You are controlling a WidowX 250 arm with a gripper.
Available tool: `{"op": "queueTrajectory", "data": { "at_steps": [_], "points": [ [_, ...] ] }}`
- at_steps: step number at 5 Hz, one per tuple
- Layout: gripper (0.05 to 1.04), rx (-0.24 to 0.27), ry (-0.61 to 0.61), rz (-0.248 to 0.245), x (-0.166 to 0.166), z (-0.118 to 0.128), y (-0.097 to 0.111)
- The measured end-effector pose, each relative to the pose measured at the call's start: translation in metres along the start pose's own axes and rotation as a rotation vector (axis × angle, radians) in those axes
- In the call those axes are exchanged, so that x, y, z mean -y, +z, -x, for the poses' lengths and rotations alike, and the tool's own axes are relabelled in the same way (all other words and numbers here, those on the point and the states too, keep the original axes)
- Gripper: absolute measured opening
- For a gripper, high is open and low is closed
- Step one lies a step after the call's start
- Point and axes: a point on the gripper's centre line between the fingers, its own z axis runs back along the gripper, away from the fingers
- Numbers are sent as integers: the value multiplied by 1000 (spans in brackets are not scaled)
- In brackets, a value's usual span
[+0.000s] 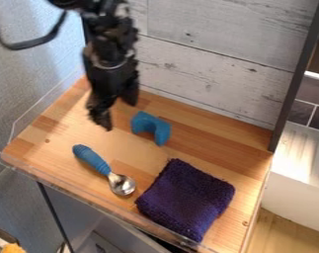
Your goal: Push the blue object to the right corner using the spatula
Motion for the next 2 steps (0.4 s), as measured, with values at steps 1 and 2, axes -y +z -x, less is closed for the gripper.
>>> {"op": "queueTrajectory", "data": {
  "at_steps": [1,2],
  "points": [
    [1001,3,-7,-6,-16,-11,-9],
    [1001,-9,-4,-38,-30,-18,-29]
  ]
}}
